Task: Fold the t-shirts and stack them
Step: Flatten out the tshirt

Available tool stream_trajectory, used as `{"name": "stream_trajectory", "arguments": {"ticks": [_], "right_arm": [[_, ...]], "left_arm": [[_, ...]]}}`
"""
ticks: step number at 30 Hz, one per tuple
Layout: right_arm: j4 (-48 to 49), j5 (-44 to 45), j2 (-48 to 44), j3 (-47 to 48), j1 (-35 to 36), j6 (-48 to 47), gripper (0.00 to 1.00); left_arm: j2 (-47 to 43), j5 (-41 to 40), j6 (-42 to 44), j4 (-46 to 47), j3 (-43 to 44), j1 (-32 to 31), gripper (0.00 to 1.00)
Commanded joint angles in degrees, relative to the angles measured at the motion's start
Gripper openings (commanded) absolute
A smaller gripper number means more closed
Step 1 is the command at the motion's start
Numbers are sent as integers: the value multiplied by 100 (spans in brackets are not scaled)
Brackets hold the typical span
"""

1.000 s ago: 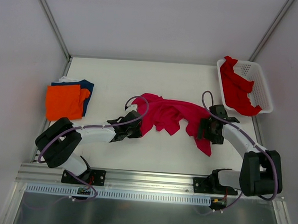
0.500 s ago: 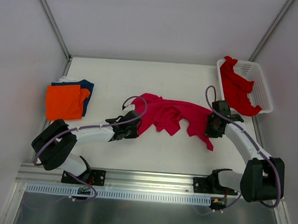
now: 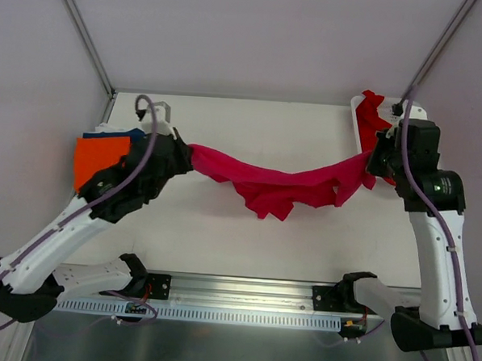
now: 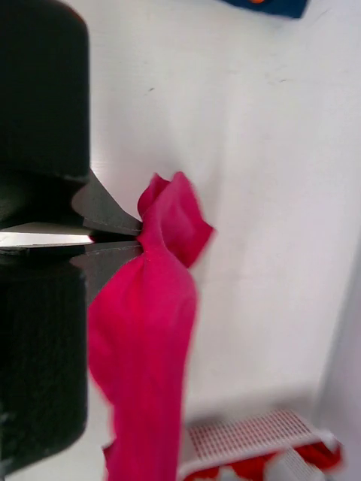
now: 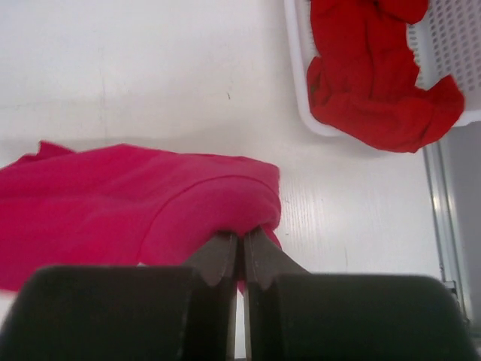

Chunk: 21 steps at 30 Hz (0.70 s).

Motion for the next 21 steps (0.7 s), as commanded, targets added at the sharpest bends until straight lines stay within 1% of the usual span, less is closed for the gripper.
{"name": "stream_trajectory", "arguments": {"ticks": [1,4,5,6,7,8,9,11,14,15,17,18,20,21], "right_arm": [[-677,250,-264,776,48,-339,0],[-835,469,-353,1384,39,-524,1],[-914,513,-353,1882,39,-559,1],[-975,514,-327,2148,39,-612,1],[-1019,488,-300,2403,39,-621,1],[-1046,383,-265,2849,48,-621,0],[-1046,312,-256,3054,39,-595,1],[-1046,59,-221,3641,48,-568,1],[-1046,-153,-221,4162,48,-533,0],[-1038,-180,-212,4503,48,-550,1],[-1020,-329,-169,4882,48,-585,1],[-1003,-391,-116,5276,48,-594,1],[-915,-601,-89,5603,39,-568,0],[-854,-663,-98,5744,39,-542,1]], "left_arm": [[-474,-495,698,-795,866,-61,0],[-642,-574,1049,-1084,1640,-61,0],[-660,-618,1138,-1129,1833,-61,0],[-678,-618,1226,-1165,2192,-70,0],[-669,-618,1366,-1234,2361,-61,0],[-652,-523,1428,-1287,2554,-61,0],[-634,-443,1464,-1340,2886,-61,0],[-590,-102,1508,-1480,3291,-61,0],[-599,251,1420,-1656,3574,-61,0],[-616,435,1403,-1683,3714,-61,0],[-695,611,1376,-1736,3847,-61,0],[-739,804,1376,-1745,4004,-61,0],[-766,1050,1368,-1771,4277,-61,0],[-801,1374,1324,-1806,4383,-61,0]]}}
